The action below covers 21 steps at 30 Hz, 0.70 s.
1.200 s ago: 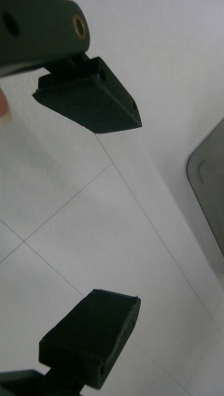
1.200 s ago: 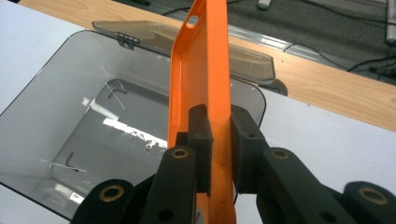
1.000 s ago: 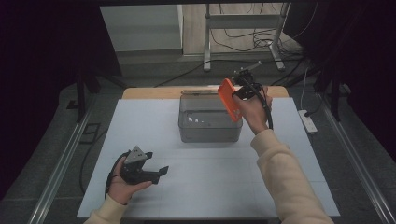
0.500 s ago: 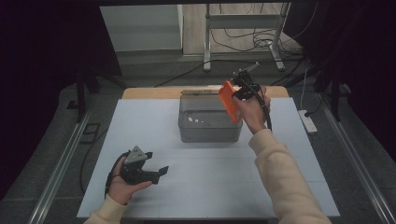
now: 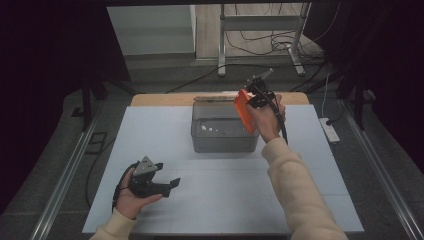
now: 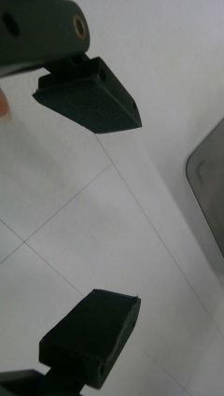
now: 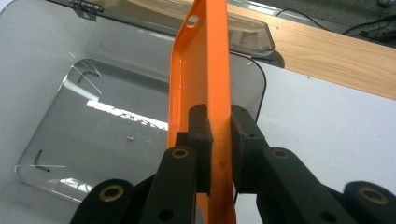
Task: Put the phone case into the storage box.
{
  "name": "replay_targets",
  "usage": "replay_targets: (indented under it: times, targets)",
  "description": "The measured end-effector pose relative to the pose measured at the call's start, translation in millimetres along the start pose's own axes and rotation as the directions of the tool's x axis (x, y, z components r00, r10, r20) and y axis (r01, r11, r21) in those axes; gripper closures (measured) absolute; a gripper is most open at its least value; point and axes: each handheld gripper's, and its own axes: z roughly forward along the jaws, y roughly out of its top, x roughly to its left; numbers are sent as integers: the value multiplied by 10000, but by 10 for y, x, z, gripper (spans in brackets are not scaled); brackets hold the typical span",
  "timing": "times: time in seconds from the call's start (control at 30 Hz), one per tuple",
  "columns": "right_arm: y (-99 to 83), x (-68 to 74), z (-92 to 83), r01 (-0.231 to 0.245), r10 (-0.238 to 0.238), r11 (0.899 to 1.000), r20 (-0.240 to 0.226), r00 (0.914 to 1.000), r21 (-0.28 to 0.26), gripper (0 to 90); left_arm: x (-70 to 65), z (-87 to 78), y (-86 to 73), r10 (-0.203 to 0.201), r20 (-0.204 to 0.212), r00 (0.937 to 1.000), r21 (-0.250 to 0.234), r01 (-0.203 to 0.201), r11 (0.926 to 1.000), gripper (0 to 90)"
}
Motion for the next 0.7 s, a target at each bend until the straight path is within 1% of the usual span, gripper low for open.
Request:
replay_targets:
  times: [0.23, 0.37, 0.7]
  targets:
    - [-6, 14, 34, -3, 1, 9999, 143, 9999, 157, 804, -4, -4, 2, 11, -12, 10000, -9, -11, 10000, 137]
    - [-8, 34, 45, 55, -59, 9998, 236, 9997, 177, 804, -4, -2, 2, 11, 2, 10000, 8, -11, 10000, 137]
    - [-30, 68, 120, 250, -271, 9985, 435, 9987, 492, 803, -2, -5, 1, 16, -18, 10000, -19, -16, 10000, 137]
